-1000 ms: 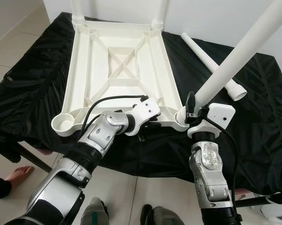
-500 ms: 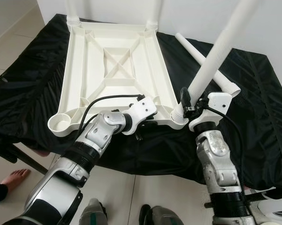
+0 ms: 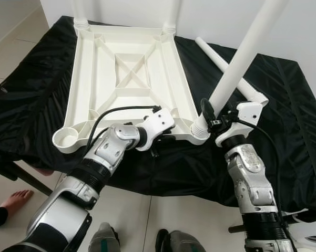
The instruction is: Building children table
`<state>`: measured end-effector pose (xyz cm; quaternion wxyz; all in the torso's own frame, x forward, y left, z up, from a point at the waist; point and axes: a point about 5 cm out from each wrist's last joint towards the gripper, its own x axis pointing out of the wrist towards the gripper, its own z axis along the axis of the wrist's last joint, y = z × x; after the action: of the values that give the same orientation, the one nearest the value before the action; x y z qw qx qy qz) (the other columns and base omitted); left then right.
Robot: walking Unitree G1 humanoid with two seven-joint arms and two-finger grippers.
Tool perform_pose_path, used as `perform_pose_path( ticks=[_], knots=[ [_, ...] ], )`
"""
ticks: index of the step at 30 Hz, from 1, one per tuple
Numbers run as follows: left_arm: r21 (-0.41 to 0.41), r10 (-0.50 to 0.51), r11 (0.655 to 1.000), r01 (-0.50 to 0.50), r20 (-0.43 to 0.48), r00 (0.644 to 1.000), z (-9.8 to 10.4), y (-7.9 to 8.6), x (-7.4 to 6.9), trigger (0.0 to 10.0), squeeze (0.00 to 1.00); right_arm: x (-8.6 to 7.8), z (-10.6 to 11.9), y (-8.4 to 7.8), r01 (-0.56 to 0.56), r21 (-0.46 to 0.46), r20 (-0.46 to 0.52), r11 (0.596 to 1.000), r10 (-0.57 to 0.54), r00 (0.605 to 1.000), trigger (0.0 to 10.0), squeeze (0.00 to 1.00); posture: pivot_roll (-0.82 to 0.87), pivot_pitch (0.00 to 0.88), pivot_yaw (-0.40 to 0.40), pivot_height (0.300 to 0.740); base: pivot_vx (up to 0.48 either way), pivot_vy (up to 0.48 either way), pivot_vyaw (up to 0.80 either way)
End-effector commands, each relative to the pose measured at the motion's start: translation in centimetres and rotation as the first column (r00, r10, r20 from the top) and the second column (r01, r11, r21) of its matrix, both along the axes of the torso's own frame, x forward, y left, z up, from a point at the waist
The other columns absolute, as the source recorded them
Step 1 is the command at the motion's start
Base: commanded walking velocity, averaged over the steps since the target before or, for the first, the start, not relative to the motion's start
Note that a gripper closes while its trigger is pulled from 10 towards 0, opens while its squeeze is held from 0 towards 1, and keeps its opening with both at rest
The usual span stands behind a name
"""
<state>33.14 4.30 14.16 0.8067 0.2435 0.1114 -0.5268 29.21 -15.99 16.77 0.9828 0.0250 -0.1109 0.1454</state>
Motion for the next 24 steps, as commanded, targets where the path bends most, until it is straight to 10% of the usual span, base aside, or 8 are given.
perform_pose_path(
  ticks=[1,24],
  knots=[
    [0.036,-0.002,0.999,0.002,-0.016,1.000,-0.2,0.6,0.2,10.0,0.00,-0.7,-4.4,-0.6,-0.061,-0.010,-0.197,0.998,0.058,0.979,10.0,0.00,0.06,0.093,-0.080,0.740,0.000,0.000,0.00],
    [0.032,0.011,0.999,-0.011,-0.014,1.000,-0.1,0.8,0.2,10.0,0.00,-0.1,-5.4,-3.1,-0.251,-0.039,-0.198,0.967,0.238,0.951,10.0,0.00,0.07,0.102,-0.088,0.740,0.000,0.000,0.00]
  ],
)
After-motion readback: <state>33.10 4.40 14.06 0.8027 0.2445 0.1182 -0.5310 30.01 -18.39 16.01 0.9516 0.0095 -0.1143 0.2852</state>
